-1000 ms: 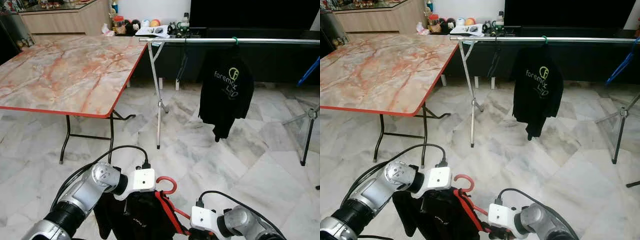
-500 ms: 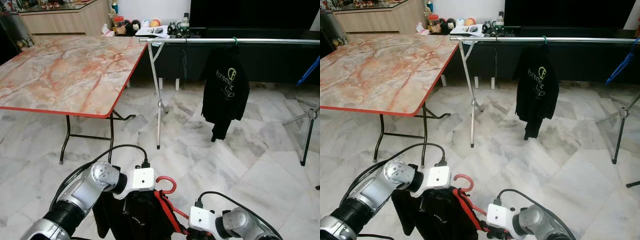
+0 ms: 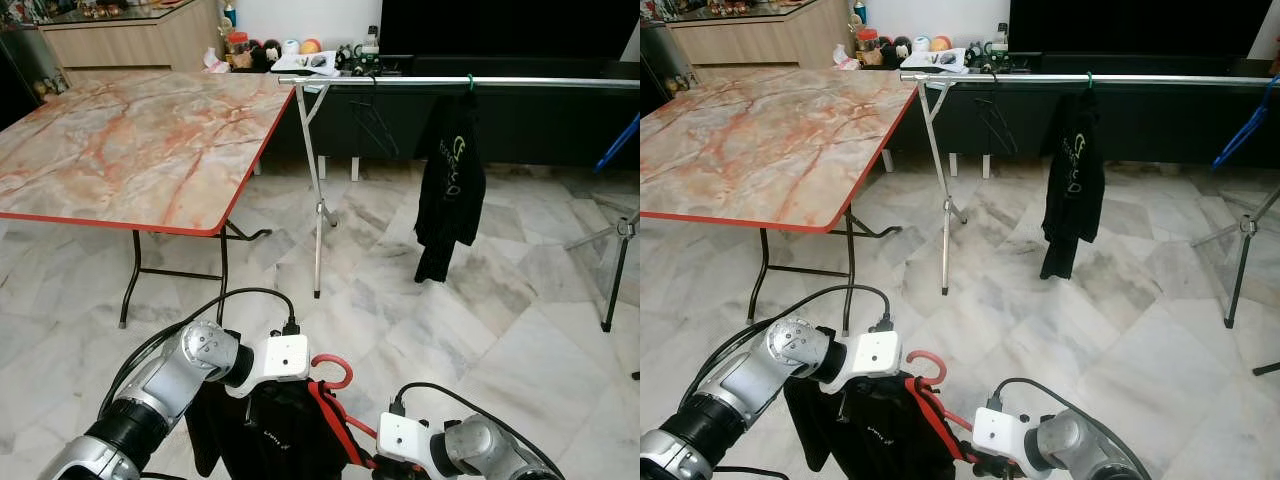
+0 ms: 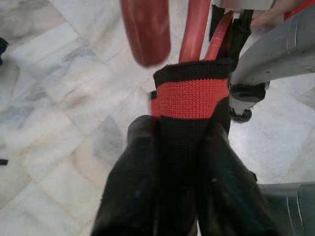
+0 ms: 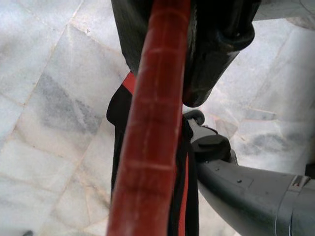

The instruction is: Hang hanger

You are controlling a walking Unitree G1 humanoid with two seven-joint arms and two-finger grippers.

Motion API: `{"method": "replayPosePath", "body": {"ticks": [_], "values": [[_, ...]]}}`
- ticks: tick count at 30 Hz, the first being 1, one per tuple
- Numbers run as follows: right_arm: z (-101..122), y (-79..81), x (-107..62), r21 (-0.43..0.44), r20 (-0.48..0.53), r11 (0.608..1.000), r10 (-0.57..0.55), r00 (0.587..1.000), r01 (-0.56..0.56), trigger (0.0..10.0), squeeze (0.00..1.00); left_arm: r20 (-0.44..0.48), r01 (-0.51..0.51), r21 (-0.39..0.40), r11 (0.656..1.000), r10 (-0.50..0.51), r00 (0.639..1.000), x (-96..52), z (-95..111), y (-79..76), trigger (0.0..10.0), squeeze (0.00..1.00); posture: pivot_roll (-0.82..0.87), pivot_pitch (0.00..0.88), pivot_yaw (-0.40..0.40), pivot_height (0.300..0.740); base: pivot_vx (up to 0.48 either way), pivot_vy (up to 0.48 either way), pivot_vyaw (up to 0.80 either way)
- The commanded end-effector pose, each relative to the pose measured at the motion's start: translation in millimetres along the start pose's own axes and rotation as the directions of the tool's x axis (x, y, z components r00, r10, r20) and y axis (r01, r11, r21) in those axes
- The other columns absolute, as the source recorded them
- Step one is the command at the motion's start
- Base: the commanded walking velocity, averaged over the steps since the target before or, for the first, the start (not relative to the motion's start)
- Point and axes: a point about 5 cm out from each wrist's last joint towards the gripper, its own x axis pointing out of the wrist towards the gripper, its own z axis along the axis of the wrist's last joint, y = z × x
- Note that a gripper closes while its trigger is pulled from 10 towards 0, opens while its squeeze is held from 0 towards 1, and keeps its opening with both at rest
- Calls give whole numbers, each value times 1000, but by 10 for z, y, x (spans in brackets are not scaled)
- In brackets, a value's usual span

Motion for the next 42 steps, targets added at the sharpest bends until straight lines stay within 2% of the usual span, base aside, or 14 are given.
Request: {"method": "replayPosePath", "body": {"ticks": [1,9,19,22,37,42], "values": [[-6,58,48,-1,4,1000,18,1000,-18,0,0,29,-34,48,998,33,999,-96,107,89,10000,1000,127,76,100,740,0,0,0],[10,58,60,-3,12,1000,8,1000,-8,0,0,23,-37,53,998,36,999,-110,108,100,10000,1000,128,76,100,740,0,0,0],[13,32,52,8,34,999,-47,998,46,0,0,-5,-89,58,994,89,996,-198,68,171,10000,1000,130,78,100,740,0,0,0],[-11,43,49,11,28,999,-46,999,46,0,0,-24,-111,51,992,113,993,-279,33,225,10000,1000,129,78,101,740,0,0,0],[-53,39,27,15,19,998,-61,998,61,0,0,-68,-174,40,984,176,982,-504,-57,321,10000,1000,126,81,101,740,0,0,0],[-47,39,28,14,23,998,-62,998,61,0,0,-36,-172,25,985,173,984,-471,-26,301,10000,1000,128,80,99,740,0,0,0]]}}
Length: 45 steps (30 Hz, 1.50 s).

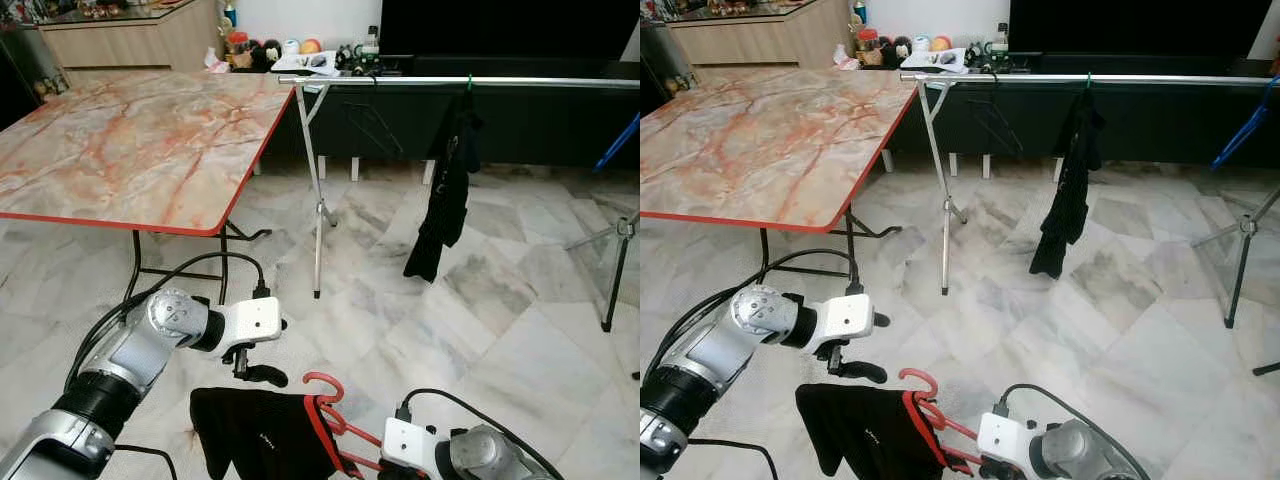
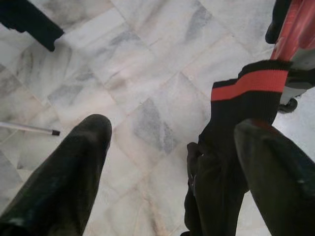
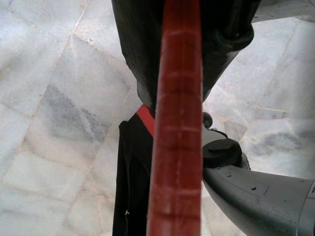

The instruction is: Hang hanger

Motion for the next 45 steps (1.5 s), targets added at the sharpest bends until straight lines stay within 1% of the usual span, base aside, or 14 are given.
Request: {"method": "replayPosePath", "body": {"ticks": [1,12,13,14,20,25,26,27,28,37,38,39,40,45], "values": [[46,9,20,-13,35,1000,-4,999,4,0,0,27,-8,-1,1000,8,1000,-31,37,14,10000,1000,128,80,99,740,0,0,0],[49,-54,-27,-8,40,999,-39,998,39,0,0,28,0,-1,1000,0,1000,-4,23,-19,10000,976,125,77,101,740,0,0,0],[48,-59,-33,-7,42,999,-42,998,42,0,0,29,0,0,1000,0,1000,0,26,-21,10000,86,127,77,99,740,0,0,0],[51,-66,-39,-6,48,999,-45,998,46,0,0,29,0,0,1000,0,1000,3,27,-24,10000,0,127,77,99,740,0,0,0],[73,-92,-58,-7,66,998,-58,996,59,0,0,24,10,-2,1000,-10,1000,-1,11,-39,10000,0,126,76,97,740,0,0,0],[53,-103,-72,-14,52,998,-68,996,69,0,0,13,65,17,998,-65,998,-101,0,-49,10000,0,129,76,97,740,0,0,0],[48,-103,-73,-14,50,997,-69,996,70,0,0,9,90,24,996,-90,996,-119,-6,-69,10000,247,129,76,97,740,0,0,0],[47,-101,-72,-14,50,997,-69,996,70,0,0,8,99,26,995,-100,995,-127,-11,-79,10000,718,127,75,98,740,0,0,0],[44,-100,-71,-14,49,997,-70,996,71,0,0,5,108,19,994,-108,994,-137,-17,-86,10000,1000,127,75,98,740,0,0,0],[22,-86,-68,-12,46,997,-76,996,77,0,0,-64,60,46,997,-57,996,-218,-108,-40,10000,1000,127,75,98,740,0,0,0],[1,-92,-84,-8,42,996,-83,996,83,0,0,-80,11,32,999,-8,997,-276,-154,16,10000,102,130,72,98,740,0,0,0],[-5,-94,-89,-6,41,996,-85,996,85,0,0,-84,0,27,1000,3,996,-290,-166,29,10000,102,130,72,98,740,0,0,0],[-17,-96,-98,-4,39,996,-86,995,87,0,0,-100,-17,25,1000,20,995,-311,-196,42,10000,0,130,72,98,740,0,0,0],[-63,-127,-153,9,37,994,-109,993,108,0,0,-146,-101,-30,994,96,985,-394,-380,58,10000,0,126,73,97,740,0,0,0]]}}
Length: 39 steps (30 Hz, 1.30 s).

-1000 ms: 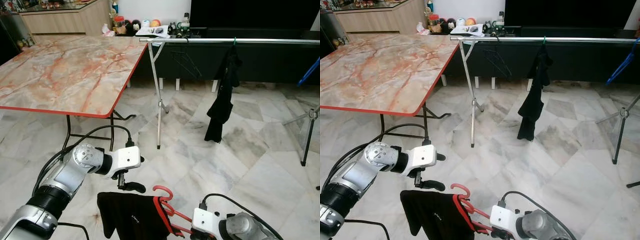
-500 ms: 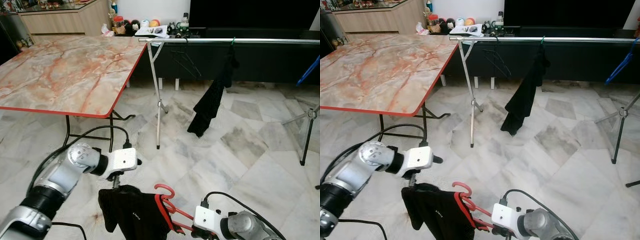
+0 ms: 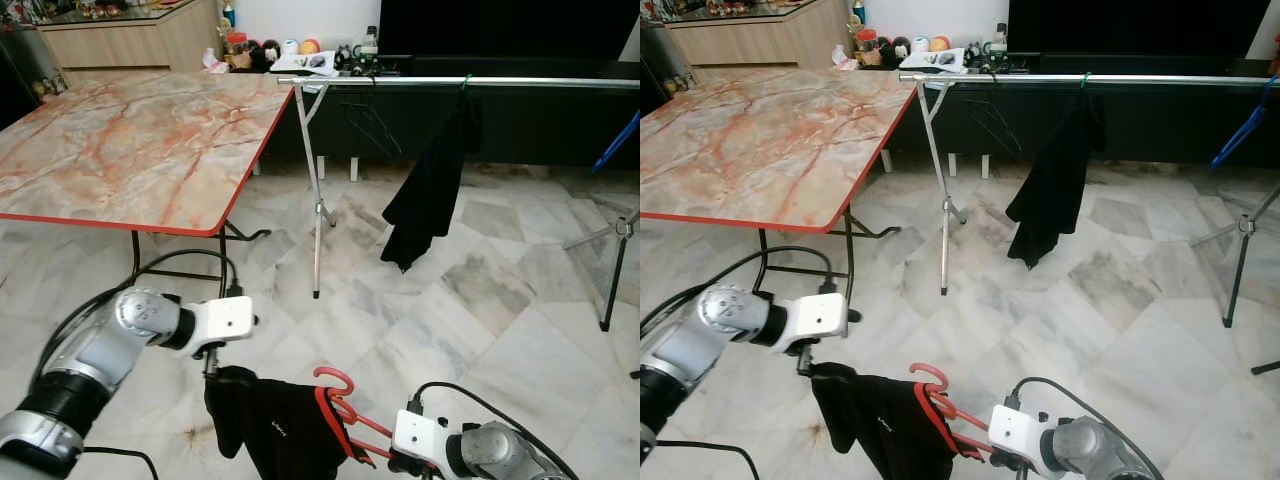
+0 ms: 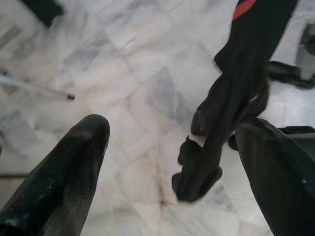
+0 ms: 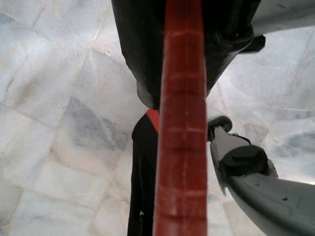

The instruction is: Hang hanger

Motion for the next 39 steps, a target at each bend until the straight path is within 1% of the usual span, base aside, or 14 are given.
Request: {"method": "replayPosePath", "body": {"ticks": [1,5,6,7,8,19,21,24,28,30,32,34,37,39], "values": [[44,-16,-4,6,49,1000,-20,999,20,0,0,-20,-36,-18,999,35,999,-67,-87,23,10000,0,126,73,97,740,0,0,0],[-32,-119,-137,15,40,998,-60,997,59,0,0,-28,-118,-92,989,116,993,-174,-246,27,10000,0,127,74,93,740,0,0,0],[-32,-119,-137,15,40,998,-60,997,59,0,0,-28,-118,-92,989,116,993,-174,-246,27,10000,0,127,74,93,740,0,0,0],[-51,-168,-198,8,37,997,-77,996,76,0,0,-40,-122,-120,985,118,992,-186,-329,-26,10000,0,127,75,92,740,0,0,0],[-53,-175,-207,6,37,997,-79,996,79,0,0,-40,-120,-125,985,116,992,-184,-341,-38,10000,0,127,75,90,740,0,0,0],[32,-326,-345,-37,87,992,-116,989,120,0,0,-16,-99,-222,970,98,995,-14,-472,-300,10000,0,117,76,82,740,0,0,0],[103,-383,-391,-57,125,990,-122,985,130,0,0,-14,-83,-243,966,82,997,13,-505,-367,10000,0,117,75,83,740,0,0,0],[162,-438,-441,-80,150,987,-126,981,139,0,0,-16,-80,-261,962,79,997,29,-534,-406,10000,0,114,74,80,740,0,0,0],[214,-542,-554,-116,159,980,-144,977,164,0,0,-26,-112,-296,948,109,994,46,-590,-435,10000,0,110,74,74,740,0,0,0],[216,-558,-576,-120,159,979,-147,976,167,0,0,-28,-123,-303,945,120,992,49,-601,-438,10000,0,110,74,74,740,0,0,0],[218,-583,-618,-127,160,977,-148,976,169,0,0,-30,-167,-308,937,166,986,58,-613,-423,10000,0,105,72,70,740,0,0,0],[218,-603,-655,-134,160,976,-150,976,172,0,0,-40,-235,-331,914,236,971,63,-635,-377,10000,0,100,71,67,740,0,0,0],[216,-604,-664,-136,161,976,-148,976,170,0,0,-37,-261,-352,899,265,964,70,-641,-363,10000,0,99,70,66,740,0,0,0],[214,-605,-670,-138,161,976,-148,976,171,0,0,-32,-248,-368,896,255,966,95,-643,-382,10000,0,97,69,65,740,0,0,0]]}}
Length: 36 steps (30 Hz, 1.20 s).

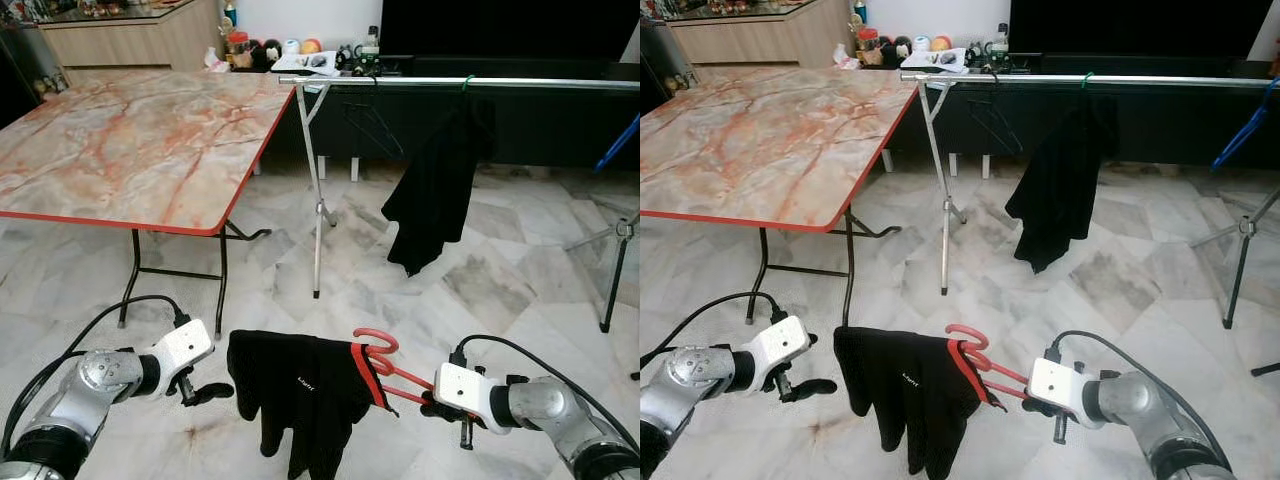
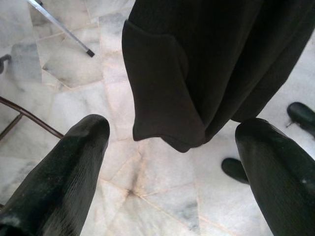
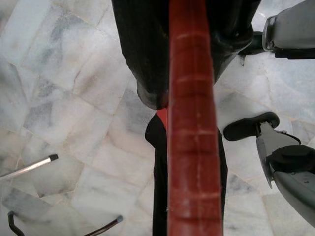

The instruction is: Hang hanger

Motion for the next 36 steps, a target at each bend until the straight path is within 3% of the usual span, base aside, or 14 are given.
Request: {"method": "replayPosePath", "body": {"ticks": [1,7,26,27,28,29,30,36], "values": [[129,-102,-41,-32,68,999,-37,997,39,0,0,10,-7,-25,1000,8,1000,-18,-16,18,10000,0,97,69,65,740,0,0,0],[179,-117,-45,-49,89,998,-29,996,33,0,0,36,58,-75,996,-55,998,83,-27,-116,10000,0,89,68,62,740,0,0,0],[265,-173,-80,-74,128,995,-53,990,63,0,0,77,50,-137,989,-40,996,298,7,-269,9961,0,73,72,65,740,0,0,0],[261,-167,-78,-70,128,996,-53,990,63,0,0,87,49,-150,987,-36,996,309,16,-275,7647,0,73,72,65,740,0,0,0],[261,-167,-78,-70,128,996,-53,990,63,0,0,87,49,-150,987,-36,996,309,16,-275,7647,0,73,72,65,740,0,0,0],[256,-161,-73,-69,127,996,-54,990,63,0,0,90,50,-151,987,-36,995,313,20,-278,1882,0,73,71,65,740,0,0,0],[255,-159,-72,-67,127,996,-54,990,63,0,0,95,52,-154,987,-38,995,317,25,-281,0,0,73,71,65,740,0,0,0],[259,-163,-70,-59,130,996,-60,990,68,0,0,122,59,-167,984,-39,992,336,54,-291,0,0,73,72,66,740,0,0,0]]}}
